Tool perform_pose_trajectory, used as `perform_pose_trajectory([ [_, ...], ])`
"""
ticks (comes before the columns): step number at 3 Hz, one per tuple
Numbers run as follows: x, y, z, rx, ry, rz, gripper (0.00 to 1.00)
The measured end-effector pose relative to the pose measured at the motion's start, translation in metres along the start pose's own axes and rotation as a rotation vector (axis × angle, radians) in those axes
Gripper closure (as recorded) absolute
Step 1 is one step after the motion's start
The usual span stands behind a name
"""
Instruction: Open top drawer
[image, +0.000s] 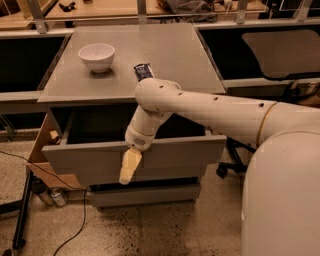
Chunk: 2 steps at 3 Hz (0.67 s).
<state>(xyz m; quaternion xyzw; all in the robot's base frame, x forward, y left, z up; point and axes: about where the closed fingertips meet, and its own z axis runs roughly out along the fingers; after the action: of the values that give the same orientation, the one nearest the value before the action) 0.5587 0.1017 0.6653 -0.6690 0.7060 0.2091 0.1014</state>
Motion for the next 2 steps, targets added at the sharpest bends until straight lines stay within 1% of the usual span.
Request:
perform_pose_trajectory([
  [1, -0.0029, 0.0071, 0.0035, -0.025, 0.017, -0.021, 0.0],
  [2, -0.0043, 0.0079, 0.0007, -0.025, 0.017, -0.021, 0.0],
])
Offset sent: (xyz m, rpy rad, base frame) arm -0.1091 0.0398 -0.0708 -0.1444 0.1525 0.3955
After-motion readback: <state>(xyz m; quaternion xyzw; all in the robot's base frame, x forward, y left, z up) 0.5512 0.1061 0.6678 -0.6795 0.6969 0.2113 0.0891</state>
